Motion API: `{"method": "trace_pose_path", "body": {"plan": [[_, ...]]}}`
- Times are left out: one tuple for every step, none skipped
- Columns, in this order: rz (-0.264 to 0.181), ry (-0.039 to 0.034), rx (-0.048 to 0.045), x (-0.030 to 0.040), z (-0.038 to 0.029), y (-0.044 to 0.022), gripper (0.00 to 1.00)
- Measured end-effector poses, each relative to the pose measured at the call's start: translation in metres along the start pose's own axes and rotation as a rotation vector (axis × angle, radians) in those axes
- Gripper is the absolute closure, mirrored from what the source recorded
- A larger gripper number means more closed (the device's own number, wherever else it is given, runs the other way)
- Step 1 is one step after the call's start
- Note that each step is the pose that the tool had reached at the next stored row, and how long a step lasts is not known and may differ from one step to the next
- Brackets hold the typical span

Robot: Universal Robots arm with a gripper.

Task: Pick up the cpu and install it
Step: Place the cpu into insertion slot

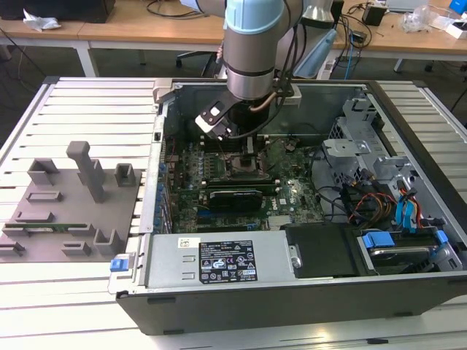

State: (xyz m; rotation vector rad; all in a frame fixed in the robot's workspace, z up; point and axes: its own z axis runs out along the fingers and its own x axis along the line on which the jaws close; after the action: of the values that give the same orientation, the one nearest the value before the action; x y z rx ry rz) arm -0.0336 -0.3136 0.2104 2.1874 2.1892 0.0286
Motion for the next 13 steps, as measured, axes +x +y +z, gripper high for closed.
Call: {"method": "trace_pose_path", "body": {"plan": [[0.000,-0.0001,0.0000,0.0000,-0.0028,0.0001,0.89],[0.000,-0.0003,0.0001,-0.0001,-0.0058,0.0003,0.89],[0.000,-0.0003,0.0000,-0.0001,-0.0109,0.0005,0.89],[0.000,-0.0005,0.0000,-0.0001,-0.0144,0.0006,0.89],[0.000,-0.0008,-0.0002,0.0000,-0.0176,0.0008,0.89],[0.000,-0.0014,-0.0005,0.0002,-0.0248,0.0011,0.89],[0.000,-0.0023,-0.0008,0.0004,-0.0319,0.0015,0.89],[0.000,-0.0026,-0.0011,0.0004,-0.0387,0.0018,0.89],[0.000,-0.0032,-0.0012,0.0004,-0.0435,0.0020,0.89],[0.000,-0.0041,-0.0012,0.0005,-0.0467,0.0021,0.89],[0.000,-0.0049,-0.0014,0.0006,-0.0494,0.0022,0.89],[0.000,-0.0062,-0.0015,0.0007,-0.0519,0.0024,0.89],[0.000,-0.0061,-0.0017,0.0008,-0.0519,0.0024,0.89]]}}
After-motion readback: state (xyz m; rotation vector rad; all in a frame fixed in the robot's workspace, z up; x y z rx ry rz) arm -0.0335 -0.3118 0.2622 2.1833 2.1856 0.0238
